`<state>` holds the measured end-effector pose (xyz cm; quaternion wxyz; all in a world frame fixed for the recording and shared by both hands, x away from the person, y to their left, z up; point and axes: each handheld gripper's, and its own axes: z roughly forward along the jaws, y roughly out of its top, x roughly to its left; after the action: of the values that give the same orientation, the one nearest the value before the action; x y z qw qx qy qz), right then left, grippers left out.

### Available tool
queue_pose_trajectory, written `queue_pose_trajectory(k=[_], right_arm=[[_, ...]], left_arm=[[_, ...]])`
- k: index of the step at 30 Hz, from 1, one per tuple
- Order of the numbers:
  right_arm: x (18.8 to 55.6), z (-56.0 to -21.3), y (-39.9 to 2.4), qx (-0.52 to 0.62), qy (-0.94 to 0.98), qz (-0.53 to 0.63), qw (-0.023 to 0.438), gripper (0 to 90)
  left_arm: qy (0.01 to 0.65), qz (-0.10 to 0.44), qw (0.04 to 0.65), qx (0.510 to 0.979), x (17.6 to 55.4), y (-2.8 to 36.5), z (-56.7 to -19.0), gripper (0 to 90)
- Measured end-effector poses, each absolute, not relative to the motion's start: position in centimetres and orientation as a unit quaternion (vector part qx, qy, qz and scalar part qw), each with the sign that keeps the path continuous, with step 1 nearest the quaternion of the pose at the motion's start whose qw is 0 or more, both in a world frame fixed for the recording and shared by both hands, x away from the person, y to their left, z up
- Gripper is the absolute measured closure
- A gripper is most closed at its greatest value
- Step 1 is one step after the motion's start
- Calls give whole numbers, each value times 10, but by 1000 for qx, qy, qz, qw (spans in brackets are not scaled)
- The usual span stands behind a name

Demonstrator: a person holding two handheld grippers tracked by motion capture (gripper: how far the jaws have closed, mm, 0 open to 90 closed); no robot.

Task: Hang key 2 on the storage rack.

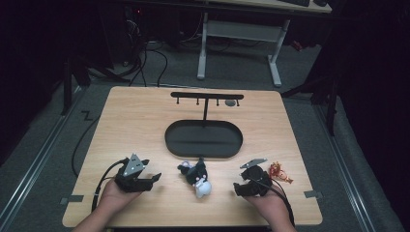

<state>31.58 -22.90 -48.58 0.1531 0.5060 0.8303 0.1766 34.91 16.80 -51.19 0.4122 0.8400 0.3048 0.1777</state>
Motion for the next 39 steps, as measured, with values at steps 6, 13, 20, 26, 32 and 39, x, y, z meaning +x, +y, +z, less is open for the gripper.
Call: queue_pose_trajectory(k=[6, 13, 20, 26, 32, 39], right_arm=[[310, -486, -230, 503, 837, 157, 149, 272], [311, -480, -231, 500, 842, 158, 129, 274], [313, -466, -233, 480, 854, 153, 127, 339], [311, -459, -244, 488, 854, 137, 121, 366], [308, -448, -264, 505, 843, 132, 128, 387], [302, -441, -287, 529, 829, 120, 135, 404]], left_arm=[[302, 179, 403, 845, 348, 169, -513, 331], [313, 187, 406, 838, 343, 178, -511, 349], [316, 198, 400, 837, 341, 181, -512, 344], [312, 199, 396, 840, 343, 178, -514, 345], [306, 196, 394, 844, 345, 174, -515, 348], [295, 193, 391, 850, 345, 169, -516, 348]])
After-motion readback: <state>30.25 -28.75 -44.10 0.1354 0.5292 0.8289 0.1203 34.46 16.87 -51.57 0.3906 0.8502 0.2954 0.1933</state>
